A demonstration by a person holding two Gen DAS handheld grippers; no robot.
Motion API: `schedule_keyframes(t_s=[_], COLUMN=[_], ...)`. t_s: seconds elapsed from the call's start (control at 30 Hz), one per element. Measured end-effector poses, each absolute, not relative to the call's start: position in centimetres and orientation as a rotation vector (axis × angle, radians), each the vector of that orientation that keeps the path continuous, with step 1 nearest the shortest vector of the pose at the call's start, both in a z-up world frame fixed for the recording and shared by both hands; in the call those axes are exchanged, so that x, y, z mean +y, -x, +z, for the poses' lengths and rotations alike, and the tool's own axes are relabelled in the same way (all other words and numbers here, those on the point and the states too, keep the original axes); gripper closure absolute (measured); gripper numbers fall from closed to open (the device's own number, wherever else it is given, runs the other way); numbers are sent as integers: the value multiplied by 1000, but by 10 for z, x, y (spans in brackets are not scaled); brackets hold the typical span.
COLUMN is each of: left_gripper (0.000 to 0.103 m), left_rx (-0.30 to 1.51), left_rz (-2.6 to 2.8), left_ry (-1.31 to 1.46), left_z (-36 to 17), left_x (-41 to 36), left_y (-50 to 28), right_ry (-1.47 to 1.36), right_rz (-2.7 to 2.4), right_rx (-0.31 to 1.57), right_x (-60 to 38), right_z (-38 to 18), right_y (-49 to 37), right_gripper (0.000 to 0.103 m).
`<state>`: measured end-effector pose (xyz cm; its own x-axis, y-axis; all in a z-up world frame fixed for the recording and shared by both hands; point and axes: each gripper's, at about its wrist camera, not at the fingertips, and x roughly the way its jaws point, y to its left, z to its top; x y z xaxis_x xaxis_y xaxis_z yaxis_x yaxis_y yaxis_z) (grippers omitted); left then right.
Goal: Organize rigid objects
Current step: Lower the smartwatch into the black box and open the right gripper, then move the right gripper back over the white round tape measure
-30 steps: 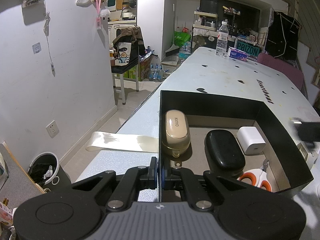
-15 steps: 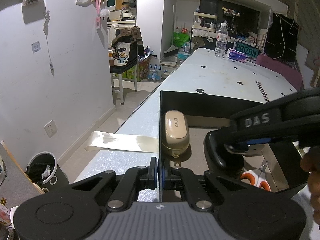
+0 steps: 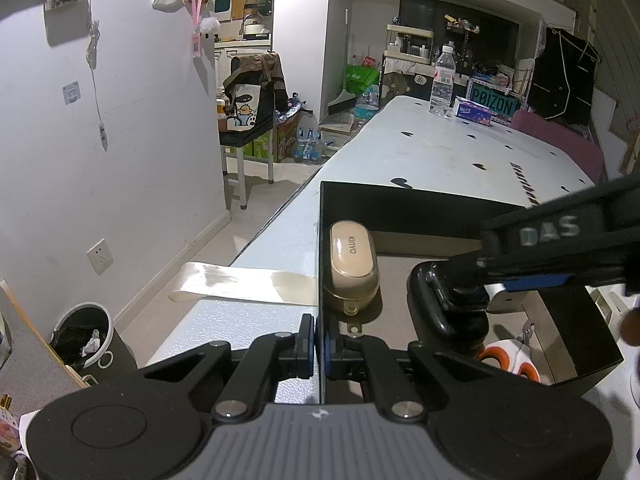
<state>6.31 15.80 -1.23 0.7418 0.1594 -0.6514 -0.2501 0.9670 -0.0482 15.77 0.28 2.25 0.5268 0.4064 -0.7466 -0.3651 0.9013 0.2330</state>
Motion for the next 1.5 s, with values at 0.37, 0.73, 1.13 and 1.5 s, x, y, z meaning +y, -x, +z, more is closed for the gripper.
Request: schedule_keyframes(t_s=[0.37,0.73,1.13,1.5], left_gripper=[98,98,98,98], left_rx=[701,703,704,704], left_rz=[225,228,230,230], left_ry=[135,128,124,124], left_z=[-12,-13,-14,-14], left_x=[158,159,158,158], left_y=[-63,-63,-64,-64], right_ry=[-48,-29,-31,-27], right_rz=[444,419,386,288], right_rx=[882,841,789,728], right_x=[-29,-47,-73,-129], right_z=[34,42,50,51], right_y=[-130,-107,-88,-79], right_gripper=[37,16,4,2])
